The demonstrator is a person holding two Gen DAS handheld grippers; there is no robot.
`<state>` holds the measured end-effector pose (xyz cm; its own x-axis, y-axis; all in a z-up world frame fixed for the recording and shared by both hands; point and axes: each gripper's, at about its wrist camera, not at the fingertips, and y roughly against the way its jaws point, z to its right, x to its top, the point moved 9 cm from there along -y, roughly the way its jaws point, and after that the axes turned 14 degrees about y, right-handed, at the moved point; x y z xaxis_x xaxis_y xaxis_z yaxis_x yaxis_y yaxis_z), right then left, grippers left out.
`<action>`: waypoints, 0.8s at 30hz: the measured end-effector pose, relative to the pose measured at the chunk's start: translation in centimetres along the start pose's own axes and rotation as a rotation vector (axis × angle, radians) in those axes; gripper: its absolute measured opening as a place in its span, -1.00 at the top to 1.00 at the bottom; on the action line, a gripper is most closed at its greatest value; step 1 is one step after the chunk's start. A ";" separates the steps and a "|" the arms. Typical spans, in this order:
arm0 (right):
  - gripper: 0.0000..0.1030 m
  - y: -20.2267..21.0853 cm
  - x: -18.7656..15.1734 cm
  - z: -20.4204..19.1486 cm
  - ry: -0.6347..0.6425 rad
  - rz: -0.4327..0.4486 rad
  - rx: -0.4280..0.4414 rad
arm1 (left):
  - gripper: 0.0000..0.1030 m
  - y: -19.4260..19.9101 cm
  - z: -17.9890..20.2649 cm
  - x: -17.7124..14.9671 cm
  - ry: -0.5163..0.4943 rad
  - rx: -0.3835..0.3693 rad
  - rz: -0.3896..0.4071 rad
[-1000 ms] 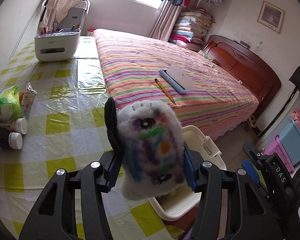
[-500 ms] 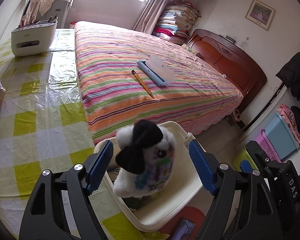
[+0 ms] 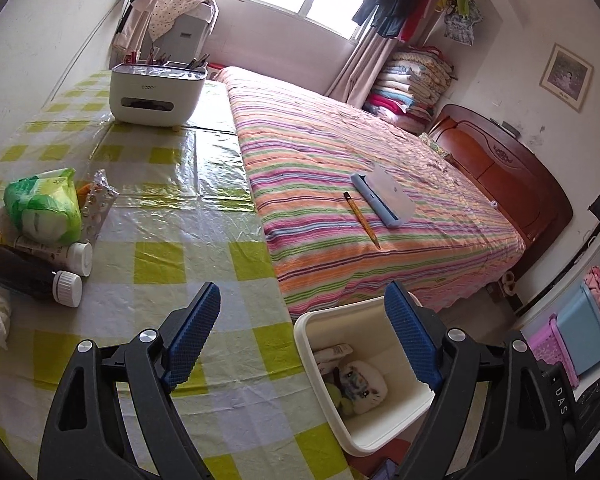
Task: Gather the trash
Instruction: 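Lower the white plush toy into the cream bin and open the left tool, then move the left tool to the white tissue and grasp it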
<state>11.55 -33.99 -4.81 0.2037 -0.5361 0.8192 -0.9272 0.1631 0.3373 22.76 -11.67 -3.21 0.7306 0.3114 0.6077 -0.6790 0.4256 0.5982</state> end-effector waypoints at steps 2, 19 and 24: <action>-0.11 -0.1 -0.2 -0.6 0.013 -0.006 0.007 | -0.61 0.9 -1.2 0.3 -0.038 0.047 0.004; -0.11 -1.7 -2.7 -4.7 0.065 -0.093 0.057 | -0.62 9.7 -19.5 3.5 -0.017 0.315 -0.039; -0.11 -1.9 -3.5 -6.2 0.081 -0.109 0.077 | -0.62 9.2 -24.3 3.0 0.058 0.369 -0.096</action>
<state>14.59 -27.30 -5.42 0.3265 -0.4780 0.8154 -0.9189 0.0416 0.3923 20.42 13.86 -8.60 0.7882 0.3364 0.5154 -0.5796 0.1242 0.8054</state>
